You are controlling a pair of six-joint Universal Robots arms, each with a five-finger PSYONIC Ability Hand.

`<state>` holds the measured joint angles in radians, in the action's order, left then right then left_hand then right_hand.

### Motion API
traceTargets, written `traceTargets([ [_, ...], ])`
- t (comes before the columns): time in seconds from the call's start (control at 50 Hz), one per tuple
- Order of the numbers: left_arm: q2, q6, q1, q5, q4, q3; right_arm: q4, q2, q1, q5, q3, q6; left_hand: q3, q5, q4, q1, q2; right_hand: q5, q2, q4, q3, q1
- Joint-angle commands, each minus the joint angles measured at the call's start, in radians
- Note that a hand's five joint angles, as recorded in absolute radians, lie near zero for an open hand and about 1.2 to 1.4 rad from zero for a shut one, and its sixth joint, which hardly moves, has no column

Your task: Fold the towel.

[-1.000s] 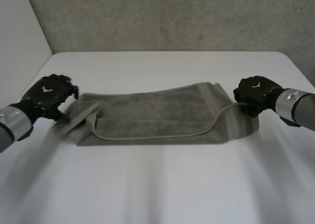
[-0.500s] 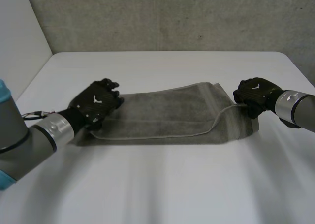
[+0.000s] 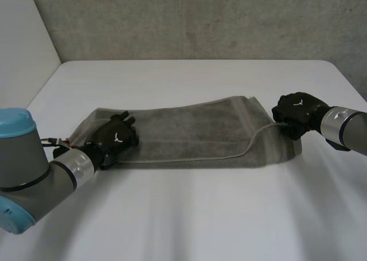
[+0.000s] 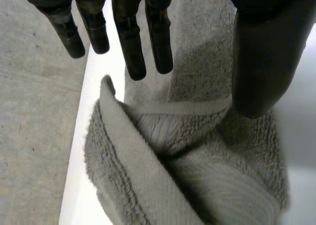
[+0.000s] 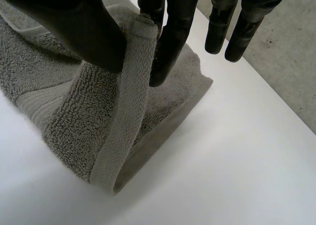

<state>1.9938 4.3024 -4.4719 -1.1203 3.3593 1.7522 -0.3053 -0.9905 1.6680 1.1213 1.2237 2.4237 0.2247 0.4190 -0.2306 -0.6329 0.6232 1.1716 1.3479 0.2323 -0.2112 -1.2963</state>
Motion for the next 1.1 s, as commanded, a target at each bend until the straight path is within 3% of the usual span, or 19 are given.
traceTargets([
  [0.02, 0.028, 0.063, -0.018, -0.015, 0.009, -0.005, 0.0, 0.001, 0.002, 0.0, 0.003, 0.0, -0.05, 0.005, 0.056, 0.035, -0.025, 0.05, 0.048, -0.058, 0.037, -0.1],
  [0.3, 0.071, 0.077, -0.038, -0.019, 0.08, -0.016, 0.0, 0.004, 0.002, 0.0, 0.013, 0.0, -0.05, 0.14, 0.056, -0.1, 0.11, 0.05, 0.048, -0.058, 0.037, -0.1],
  [0.34, 0.074, 0.076, -0.052, -0.018, 0.081, -0.017, 0.0, 0.004, 0.002, 0.0, 0.013, 0.0, -0.05, 0.434, 0.056, -0.395, 0.405, 0.05, 0.048, -0.058, 0.037, -0.1],
  [0.36, 0.074, 0.076, -0.052, -0.018, 0.081, -0.017, 0.0, 0.004, 0.002, 0.0, 0.013, 0.0, -0.05, 0.436, 0.056, -0.397, 0.406, 0.05, 0.048, -0.058, 0.037, -0.1],
  [0.4, 0.074, 0.066, -0.056, -0.019, 0.081, -0.03, 0.0, 0.006, 0.004, 0.0, 0.013, 0.0, -0.05, 0.749, 0.056, -0.709, 0.719, 0.05, 0.048, -0.058, 0.037, -0.1],
  [0.52, 0.046, 0.051, -0.056, -0.019, 0.08, -0.039, 0.0, 0.006, 0.002, 0.003, 0.013, 0.0, -0.05, 0.803, 0.056, -0.763, 0.773, 0.05, 0.048, -0.058, 0.037, -0.1],
  [0.58, -0.017, -0.013, -0.063, -0.019, 0.08, -0.04, 0.0, 0.004, -0.001, 0.008, 0.01, 0.003, -0.05, 0.803, 0.056, -0.763, 0.773, 0.05, 0.048, -0.058, 0.037, -0.1],
  [0.62, -0.084, -0.167, -0.066, -0.018, 0.078, -0.046, -0.003, -0.002, -0.005, 0.009, 0.004, 0.02, -0.05, 0.803, 0.056, -0.763, 0.773, 0.05, 0.048, -0.058, 0.037, -0.1],
  [0.68, -0.116, -0.262, -0.07, -0.016, 0.071, -0.054, -0.006, -0.004, -0.007, 0.011, -0.003, 0.044, -0.05, 0.803, 0.056, -0.763, 0.773, 0.05, 0.048, -0.058, 0.037, -0.1],
  [0.72, -0.174, -0.463, -0.099, -0.012, 0.065, -0.069, -0.011, -0.011, -0.011, 0.006, -0.006, 0.083, -0.05, 0.803, 0.056, -0.763, 0.773, 0.05, 0.048, -0.058, 0.037, -0.1],
  [0.74, -0.175, -0.464, -0.099, -0.012, 0.065, -0.069, -0.011, -0.011, -0.011, 0.006, -0.006, 0.083, -0.05, 0.803, 0.056, -0.763, 0.773, 0.05, 0.048, -0.058, 0.037, -0.1],
  [0.78, -0.219, -0.635, -0.137, -0.003, 0.045, -0.066, -0.037, -0.022, -0.024, 0.0, -0.004, 0.092, -0.05, 0.803, 0.056, -0.763, 0.773, 0.05, 0.048, -0.058, 0.037, -0.1],
  [0.82, -0.228, -0.692, -0.15, 0.002, 0.017, -0.065, -0.075, -0.03, -0.042, -0.008, -0.006, 0.089, -0.05, 0.803, 0.056, -0.763, 0.773, 0.05, 0.048, -0.058, 0.037, -0.1],
  [0.9, -0.231, -0.736, -0.168, 0.031, -0.07, -0.059, -0.206, -0.048, -0.07, -0.035, -0.01, 0.066, -0.05, 0.803, 0.056, -0.763, 0.773, 0.05, 0.048, -0.058, 0.037, -0.1],
  [1.0, -0.218, -0.731, -0.208, 0.137, -0.32, -0.06, -0.431, -0.069, -0.097, -0.144, -0.023, -0.122, -0.05, 0.803, 0.056, -0.763, 0.773, 0.05, 0.048, -0.058, 0.037, -0.1],
  [1.1, -0.169, -0.704, -0.259, 0.195, -0.423, -0.103, -0.472, -0.054, -0.119, -0.159, -0.061, -0.227, -0.05, 0.803, 0.056, -0.763, 0.773, 0.05, 0.048, -0.058, 0.037, -0.1],
])
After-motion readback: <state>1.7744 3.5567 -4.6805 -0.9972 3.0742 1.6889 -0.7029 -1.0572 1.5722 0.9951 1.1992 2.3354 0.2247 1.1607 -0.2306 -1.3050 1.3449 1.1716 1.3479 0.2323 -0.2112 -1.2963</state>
